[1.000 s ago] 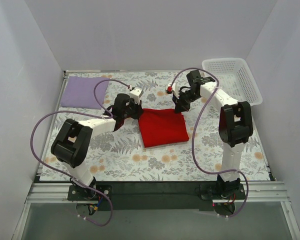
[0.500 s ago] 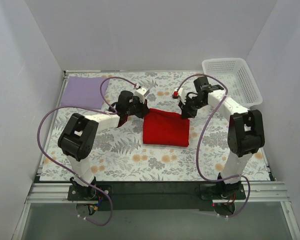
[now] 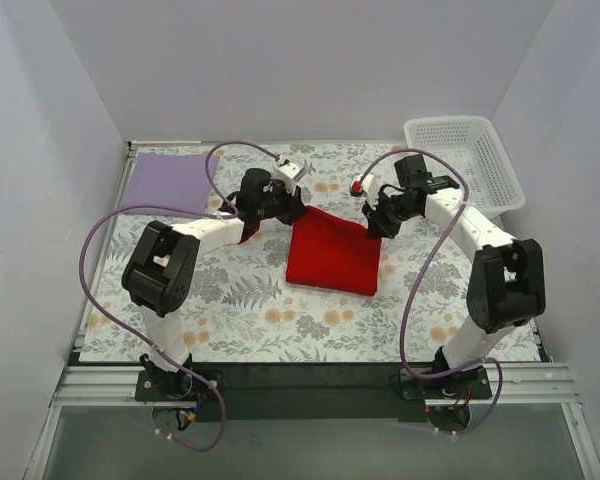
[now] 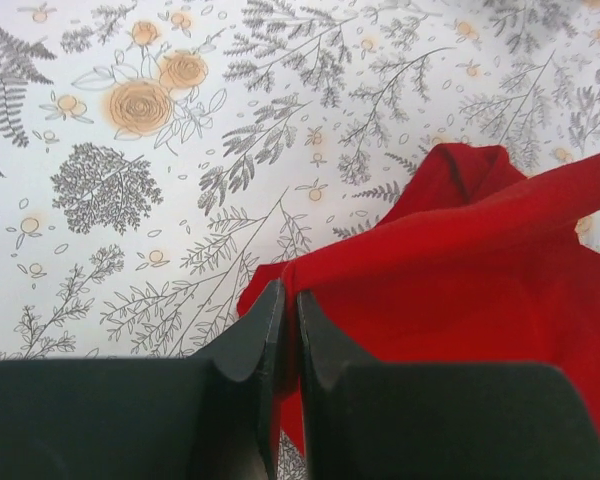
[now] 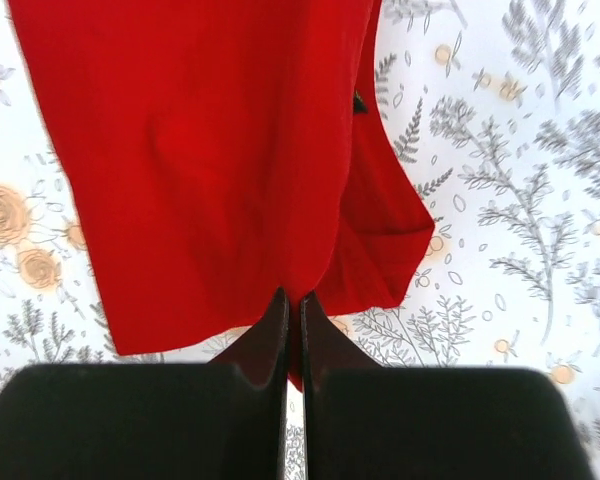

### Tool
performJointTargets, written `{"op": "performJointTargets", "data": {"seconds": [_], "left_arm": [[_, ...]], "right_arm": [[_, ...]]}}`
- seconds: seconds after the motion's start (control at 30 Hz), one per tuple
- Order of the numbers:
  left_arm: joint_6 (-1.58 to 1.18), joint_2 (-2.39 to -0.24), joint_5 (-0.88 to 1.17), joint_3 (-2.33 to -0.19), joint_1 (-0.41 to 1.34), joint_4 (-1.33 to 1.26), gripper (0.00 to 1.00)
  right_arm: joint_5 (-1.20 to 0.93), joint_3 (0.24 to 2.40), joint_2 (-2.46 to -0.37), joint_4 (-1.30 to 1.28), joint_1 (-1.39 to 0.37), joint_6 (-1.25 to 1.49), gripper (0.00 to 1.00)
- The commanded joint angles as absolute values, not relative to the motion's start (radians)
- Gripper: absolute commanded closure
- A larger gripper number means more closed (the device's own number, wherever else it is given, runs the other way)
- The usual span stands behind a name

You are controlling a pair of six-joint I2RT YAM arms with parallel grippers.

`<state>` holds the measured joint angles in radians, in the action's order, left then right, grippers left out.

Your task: Fold and stack the t-shirts

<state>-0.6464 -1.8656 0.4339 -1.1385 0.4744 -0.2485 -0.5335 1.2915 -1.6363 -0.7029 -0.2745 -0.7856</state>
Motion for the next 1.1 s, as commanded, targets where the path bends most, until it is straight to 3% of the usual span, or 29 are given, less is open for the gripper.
{"op": "performJointTargets", "data": {"seconds": [0.0, 0.2, 0.43, 0.47, 0.53, 0.6, 0.7, 0.9, 1.0, 1.07], "left_arm": [[-0.634, -1.901, 0.405, -1.18, 0.472, -0.198, 1.0], [-0.615, -1.95, 0.373, -1.241, 0.474, -0.137, 1.0], [-0.633, -2.04, 0.4, -1.366, 0.472, -0.08, 0.99], [-0.644, -2.068, 0.394, -1.388, 0.472, -0.068, 0.91], [-0.669, -2.091, 0.358, -1.42, 0.472, -0.037, 0.71], [-0.719, -2.091, 0.251, -1.454, 0.472, -0.026, 0.51], [-0.752, -2.034, 0.128, -1.46, 0.472, -0.035, 0.29], [-0.767, -1.768, 0.095, -1.3, 0.472, -0.018, 0.24], [-0.854, -1.668, 0.231, -1.203, 0.451, 0.055, 0.22], [-0.931, -1.605, 0.372, -1.105, 0.445, 0.099, 0.22]], "right_arm": [[-0.477, 1.296, -1.724, -0.683, -0.265, -0.739, 0.99], [-0.434, 1.362, -1.818, -0.64, -0.244, -0.69, 0.99], [-0.356, 1.347, -1.776, -0.591, -0.241, -0.637, 0.99], [-0.341, 1.335, -1.773, -0.565, -0.241, -0.614, 0.96], [-0.27, 1.327, -1.781, -0.539, -0.239, -0.592, 0.82], [-0.177, 1.327, -1.796, -0.49, -0.239, -0.548, 0.47], [-0.1, 1.347, -1.807, -0.437, -0.241, -0.519, 0.39], [-0.19, 1.318, -1.686, -0.423, -0.219, -0.525, 0.4], [-0.592, 1.209, -1.571, -0.433, -0.175, -0.589, 0.42], [-0.739, 1.112, -1.517, -0.46, -0.154, -0.653, 0.42]]}}
